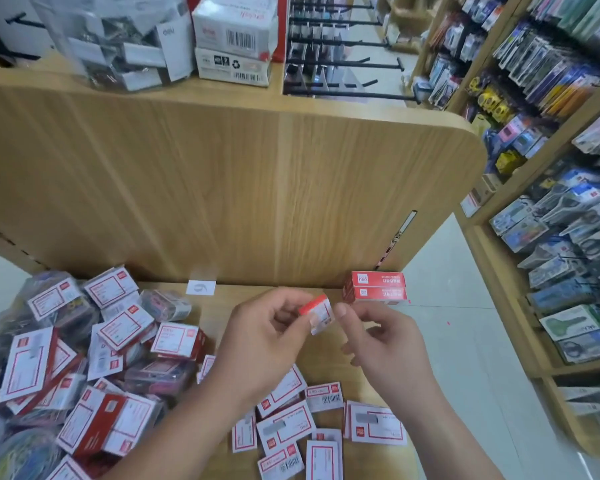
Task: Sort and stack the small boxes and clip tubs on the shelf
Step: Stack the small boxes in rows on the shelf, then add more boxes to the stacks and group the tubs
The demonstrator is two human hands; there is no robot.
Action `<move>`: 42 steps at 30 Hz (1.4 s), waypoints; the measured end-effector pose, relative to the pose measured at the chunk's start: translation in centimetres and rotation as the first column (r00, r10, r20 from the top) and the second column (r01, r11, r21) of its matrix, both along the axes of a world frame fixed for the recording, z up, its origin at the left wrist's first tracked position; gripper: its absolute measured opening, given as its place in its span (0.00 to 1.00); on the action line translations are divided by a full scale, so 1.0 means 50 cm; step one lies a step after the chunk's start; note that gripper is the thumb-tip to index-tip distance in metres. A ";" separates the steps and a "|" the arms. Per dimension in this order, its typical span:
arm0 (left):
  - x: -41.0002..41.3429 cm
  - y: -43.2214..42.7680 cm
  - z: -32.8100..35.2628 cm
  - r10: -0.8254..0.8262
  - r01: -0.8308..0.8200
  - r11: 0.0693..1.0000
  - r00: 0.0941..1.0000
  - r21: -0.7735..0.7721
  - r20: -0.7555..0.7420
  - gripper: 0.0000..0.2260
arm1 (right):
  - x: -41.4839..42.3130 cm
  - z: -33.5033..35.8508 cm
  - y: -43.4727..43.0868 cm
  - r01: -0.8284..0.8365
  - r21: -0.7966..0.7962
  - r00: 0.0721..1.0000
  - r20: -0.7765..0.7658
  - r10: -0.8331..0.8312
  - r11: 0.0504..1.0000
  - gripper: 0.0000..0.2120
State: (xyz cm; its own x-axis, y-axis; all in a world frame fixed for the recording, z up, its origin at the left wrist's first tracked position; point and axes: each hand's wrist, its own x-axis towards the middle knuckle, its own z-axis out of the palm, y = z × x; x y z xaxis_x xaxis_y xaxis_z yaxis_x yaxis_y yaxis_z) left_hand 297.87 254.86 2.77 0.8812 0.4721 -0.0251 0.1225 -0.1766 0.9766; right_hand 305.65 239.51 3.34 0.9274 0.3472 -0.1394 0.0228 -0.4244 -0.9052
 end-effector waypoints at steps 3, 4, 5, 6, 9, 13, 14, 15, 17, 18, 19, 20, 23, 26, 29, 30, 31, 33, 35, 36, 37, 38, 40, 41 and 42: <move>-0.010 -0.015 -0.009 -0.066 0.024 0.945 0.991 0.327 0.117 0.09 | -0.008 0.022 0.006 0.040 0.188 0.977 -0.214 0.001 0.981 0.15; -0.014 -0.020 -0.016 -0.105 0.025 0.904 0.981 0.428 0.163 0.08 | -0.009 0.027 0.007 0.044 0.255 0.958 -0.284 0.031 0.966 0.14; -0.016 -0.025 -0.023 -0.142 0.026 0.865 0.970 0.500 0.196 0.08 | -0.009 0.027 0.006 0.058 0.305 0.942 -0.333 0.049 0.951 0.12; -0.020 -0.029 -0.029 -0.179 0.038 0.835 0.962 0.549 0.205 0.08 | -0.007 0.027 0.005 0.082 0.340 0.930 -0.364 0.050 0.937 0.10; -0.029 -0.039 -0.034 -0.259 0.119 0.808 0.951 0.578 0.166 0.09 | 0.001 0.022 -0.007 0.142 0.344 0.926 -0.377 -0.002 0.928 0.08; -0.033 -0.032 -0.018 -0.090 0.037 0.931 0.987 0.364 0.131 0.12 | 0.006 0.029 -0.018 0.069 0.251 0.968 -0.251 -0.004 0.965 0.10; -0.030 -0.031 -0.013 -0.056 0.021 0.951 0.993 0.307 0.106 0.12 | 0.006 0.028 -0.019 0.057 0.240 0.973 -0.231 0.000 0.969 0.10; -0.027 -0.031 -0.009 -0.038 0.016 0.970 0.996 0.242 0.087 0.13 | 0.006 0.025 -0.020 0.049 0.235 0.976 -0.216 0.003 0.971 0.11; -0.018 -0.033 -0.001 0.007 -0.011 0.997 0.998 0.073 0.061 0.13 | 0.006 0.022 -0.019 0.064 0.256 0.975 -0.224 -0.006 0.965 0.10; -0.015 -0.033 0.003 0.034 -0.033 0.999 0.999 -0.020 0.040 0.13 | 0.005 0.022 -0.018 0.072 0.273 0.971 -0.237 -0.006 0.959 0.09; -0.013 -0.033 0.004 0.045 -0.044 0.994 0.999 -0.099 0.007 0.12 | 0.002 0.022 -0.015 0.071 0.288 0.970 -0.243 0.001 0.955 0.09; -0.011 -0.034 0.005 0.023 -0.026 0.988 0.999 -0.151 -0.024 0.11 | 0.000 0.021 -0.014 0.061 0.302 0.969 -0.246 0.015 0.951 0.08; -0.012 -0.039 0.006 -0.049 0.043 0.990 0.998 -0.136 -0.042 0.06 | -0.010 0.018 -0.009 -0.012 0.298 0.972 -0.220 0.081 0.955 0.06; -0.019 -0.029 -0.002 -0.014 0.015 0.999 1.000 0.029 -0.027 0.06 | -0.012 0.013 -0.009 -0.083 0.196 0.988 -0.113 0.106 0.977 0.07; -0.028 -0.010 -0.016 -0.122 0.108 0.900 0.993 0.422 0.007 0.06 | -0.011 0.020 -0.009 0.010 0.270 0.970 -0.235 0.055 0.963 0.14; -0.030 -0.005 -0.022 -0.158 0.119 0.848 0.987 0.517 0.031 0.07 | -0.011 0.022 -0.009 0.045 0.302 0.950 -0.309 0.053 0.952 0.17; -0.031 -0.002 -0.027 -0.175 0.109 0.817 0.982 0.567 0.063 0.09 | -0.010 0.023 -0.010 0.058 0.324 0.935 -0.349 0.062 0.944 0.18; -0.030 -0.004 -0.031 -0.151 0.055 0.852 0.978 0.521 0.143 0.11 | -0.010 0.026 -0.012 0.061 0.356 0.932 -0.354 0.074 0.933 0.14; -0.028 -0.011 -0.024 -0.040 -0.003 0.962 0.988 0.274 0.149 0.14 | -0.008 0.021 -0.017 0.085 0.378 0.934 -0.353 0.058 0.922 0.10; -0.028 -0.015 -0.020 0.010 -0.024 0.990 0.995 0.137 0.100 0.16 | -0.006 0.019 -0.020 0.090 0.377 0.935 -0.351 0.053 0.922 0.10; -0.028 -0.018 -0.016 0.038 -0.040 0.998 0.998 0.039 0.050 0.18 | -0.005 0.015 -0.022 0.089 0.375 0.937 -0.345 0.050 0.923 0.10; -0.028 -0.021 -0.015 0.043 -0.043 0.999 0.999 -0.016 0.016 0.19 | -0.005 0.014 -0.023 0.089 0.375 0.940 -0.337 0.047 0.923 0.09; -0.029 -0.024 -0.012 0.027 -0.029 0.995 0.999 -0.092 -0.017 0.18 | -0.006 0.012 -0.021 0.097 0.396 0.939 -0.339 0.047 0.913 0.09; -0.028 -0.026 -0.007 0.020 -0.024 0.991 0.999 -0.131 -0.034 0.16 | -0.008 0.010 -0.020 0.102 0.407 0.936 -0.347 0.050 0.908 0.09; -0.028 -0.029 -0.004 0.009 -0.018 0.985 0.999 -0.169 -0.054 0.14 | -0.009 0.008 -0.019 0.103 0.409 0.935 -0.352 0.053 0.907 0.09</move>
State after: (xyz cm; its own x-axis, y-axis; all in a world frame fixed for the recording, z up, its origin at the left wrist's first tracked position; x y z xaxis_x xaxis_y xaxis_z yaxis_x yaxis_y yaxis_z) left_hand 296.47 253.42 2.55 0.8703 0.4686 -0.1518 0.1756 -0.0072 0.9844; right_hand 305.20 238.57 3.74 0.8549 0.4223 -0.3015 -0.3306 -0.0045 -0.9437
